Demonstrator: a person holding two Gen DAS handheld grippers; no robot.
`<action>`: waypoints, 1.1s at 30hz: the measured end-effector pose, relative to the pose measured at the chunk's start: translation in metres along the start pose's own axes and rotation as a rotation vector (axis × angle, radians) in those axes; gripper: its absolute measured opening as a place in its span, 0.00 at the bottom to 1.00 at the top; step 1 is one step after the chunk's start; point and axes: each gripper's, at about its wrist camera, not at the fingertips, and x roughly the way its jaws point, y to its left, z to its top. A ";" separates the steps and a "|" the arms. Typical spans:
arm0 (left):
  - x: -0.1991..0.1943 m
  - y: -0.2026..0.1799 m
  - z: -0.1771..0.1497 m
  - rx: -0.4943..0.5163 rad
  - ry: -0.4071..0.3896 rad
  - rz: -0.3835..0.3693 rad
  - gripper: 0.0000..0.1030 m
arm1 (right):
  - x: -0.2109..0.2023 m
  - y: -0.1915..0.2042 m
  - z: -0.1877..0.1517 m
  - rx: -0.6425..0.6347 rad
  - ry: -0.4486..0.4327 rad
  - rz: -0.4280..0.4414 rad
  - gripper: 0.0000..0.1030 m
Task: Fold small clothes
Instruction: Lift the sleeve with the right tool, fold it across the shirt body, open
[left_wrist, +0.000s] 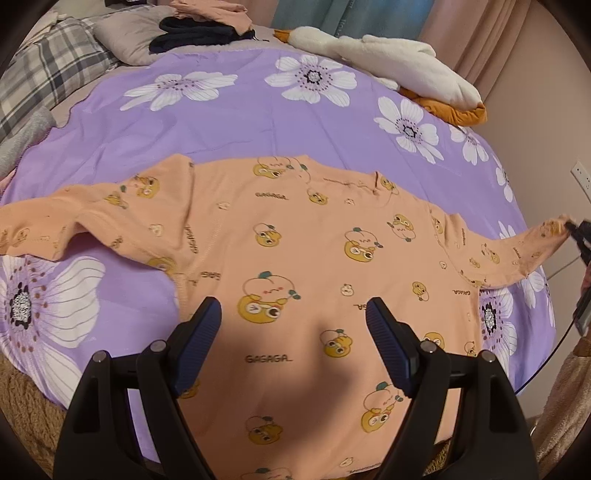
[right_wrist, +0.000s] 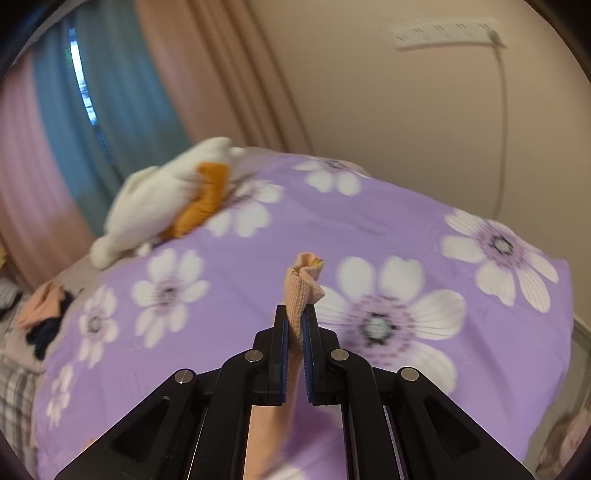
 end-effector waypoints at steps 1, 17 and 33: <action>-0.002 0.002 0.000 -0.002 -0.006 0.002 0.78 | -0.005 0.015 0.001 -0.020 0.002 0.036 0.08; -0.025 0.035 -0.006 -0.056 -0.048 -0.023 0.79 | -0.044 0.193 -0.066 -0.296 0.092 0.331 0.08; -0.028 0.057 -0.009 -0.103 -0.051 -0.024 0.79 | -0.008 0.285 -0.206 -0.447 0.373 0.379 0.08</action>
